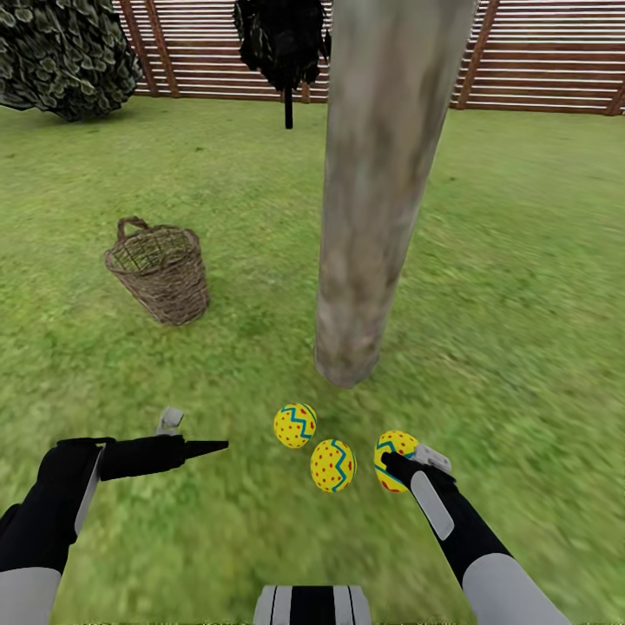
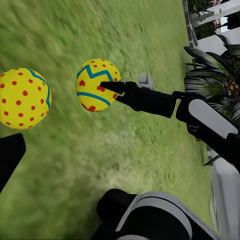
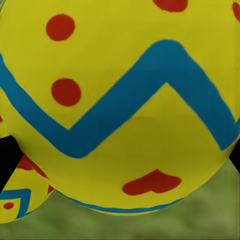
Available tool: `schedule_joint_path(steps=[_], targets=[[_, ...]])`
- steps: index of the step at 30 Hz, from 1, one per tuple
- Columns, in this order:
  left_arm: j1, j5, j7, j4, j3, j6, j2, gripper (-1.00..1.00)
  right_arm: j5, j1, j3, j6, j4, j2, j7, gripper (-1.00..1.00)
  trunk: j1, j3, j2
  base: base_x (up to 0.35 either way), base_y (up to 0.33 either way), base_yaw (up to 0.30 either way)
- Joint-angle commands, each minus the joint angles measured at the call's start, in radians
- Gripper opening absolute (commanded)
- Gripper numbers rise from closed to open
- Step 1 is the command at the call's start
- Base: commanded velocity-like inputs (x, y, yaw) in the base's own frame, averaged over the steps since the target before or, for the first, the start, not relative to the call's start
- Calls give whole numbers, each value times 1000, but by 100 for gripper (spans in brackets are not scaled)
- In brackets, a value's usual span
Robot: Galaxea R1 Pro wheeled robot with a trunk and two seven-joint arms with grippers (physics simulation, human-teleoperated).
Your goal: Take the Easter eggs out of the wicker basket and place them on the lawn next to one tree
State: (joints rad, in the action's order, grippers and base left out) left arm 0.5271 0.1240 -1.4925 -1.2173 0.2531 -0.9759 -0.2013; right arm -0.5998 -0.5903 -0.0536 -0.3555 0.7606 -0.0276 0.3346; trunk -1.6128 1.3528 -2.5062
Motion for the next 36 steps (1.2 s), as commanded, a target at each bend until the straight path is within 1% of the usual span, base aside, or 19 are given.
schedule_joint_path(steps=[1, 7, 13, 18, 23, 27, 32, 35, 36], targets=[[0, 10, -9, -2, 1, -10, 0, 100, -9, 0, -3, -2, 2, 0, 9, -100, 0, 5, -1, 0, 0, 0], [1, 10, -9, -3, 2, -10, 0, 100, -9, 0, -4, -2, 2, 0, 9, -100, -3, 28, -2, 0, 0, 0], [-1, 9, -10, -8, 2, -12, 0, 100, -9, 0, -3, -2, 2, 0, 9, -100, -3, 28, -2, 2, 0, 0], [-1, 11, -10, -8, 2, -13, 0, 100, -9, 0, -4, -2, 2, 0, 9, -100, -3, 28, -2, 185, 0, 0], [-1, 10, -11, -8, 2, -14, 0, 100, -8, 0, -4, -2, 2, 0, 9, -100, -3, 28, -2, 24, 0, 0], [-1, 9, -11, -8, 2, -12, 0, 100, -8, 0, -4, -1, 2, 0, 9, -100, -5, 43, -3, 1, 0, 0], [-1, 9, -11, -8, 2, -12, 0, 100, -9, 0, -5, 38, 2, 1, 8, -100, -7, 63, -4, 0, 0, 0], [-1, 9, -11, -8, 2, -12, 0, 100, -10, 0, -5, 42, 2, 2, 8, -100, -8, 74, -5, 0, 0, 0], [-1, 9, -11, -8, 2, -12, 0, 100, -11, 0, -5, 41, 2, 2, 8, -100, -8, 74, -5, 0, 0, 0]])
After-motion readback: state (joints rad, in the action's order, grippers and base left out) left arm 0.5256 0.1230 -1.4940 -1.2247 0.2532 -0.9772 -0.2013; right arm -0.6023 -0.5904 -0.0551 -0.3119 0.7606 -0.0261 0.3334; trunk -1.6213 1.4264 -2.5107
